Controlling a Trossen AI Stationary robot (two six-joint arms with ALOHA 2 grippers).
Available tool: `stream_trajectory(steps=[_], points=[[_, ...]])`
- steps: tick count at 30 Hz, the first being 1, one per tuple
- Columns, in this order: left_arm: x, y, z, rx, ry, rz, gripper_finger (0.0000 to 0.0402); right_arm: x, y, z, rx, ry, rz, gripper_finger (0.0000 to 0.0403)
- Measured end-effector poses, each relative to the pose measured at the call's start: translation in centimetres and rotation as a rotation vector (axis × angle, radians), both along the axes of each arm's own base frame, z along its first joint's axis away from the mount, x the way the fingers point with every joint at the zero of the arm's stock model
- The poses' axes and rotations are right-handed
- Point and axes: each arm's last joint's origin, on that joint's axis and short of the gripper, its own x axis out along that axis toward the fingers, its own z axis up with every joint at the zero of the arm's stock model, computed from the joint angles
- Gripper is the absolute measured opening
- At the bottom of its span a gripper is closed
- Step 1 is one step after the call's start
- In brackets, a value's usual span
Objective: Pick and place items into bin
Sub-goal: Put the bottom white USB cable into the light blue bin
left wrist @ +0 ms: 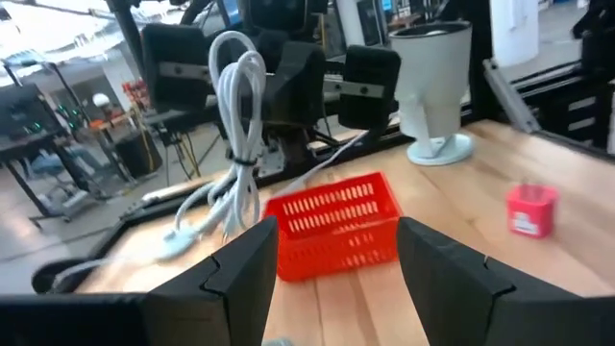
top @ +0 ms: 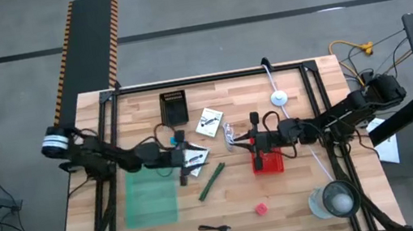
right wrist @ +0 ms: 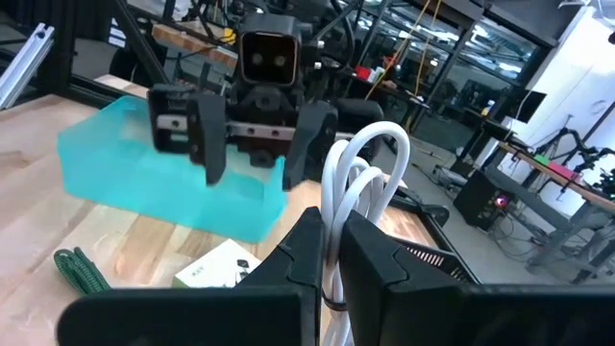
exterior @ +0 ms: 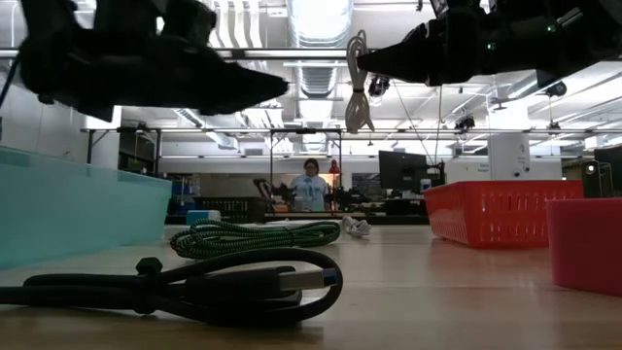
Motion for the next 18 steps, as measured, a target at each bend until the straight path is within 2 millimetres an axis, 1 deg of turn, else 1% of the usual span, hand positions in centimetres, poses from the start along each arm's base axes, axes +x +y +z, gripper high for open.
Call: stream_trajectory(steps=[5, 9, 14, 18], points=[[2.8, -0.1, 0.3, 0.006, -0.019, 0.009, 0.0196, 0.0, 0.0, 0.0, 0.0, 0.001, 0.002, 0.0013], [4.3, -0.1, 0.1, 0.003, -0.017, 0.055, 0.0196, 0.0, 0.0, 0.0, 0.0, 0.001, 0.003, 0.0013], [5.6, 0.2, -0.3, 0.003, -0.011, 0.149, 0.0196, 0.0, 0.1, 0.0, 0.001, 0.0, 0.03, 0.0013], [6.3, 0.4, -0.3, 0.0, -0.015, 0.178, 0.0196, 0.0, 0.2, 0.0, 0.004, -0.002, 0.063, 0.0013]])
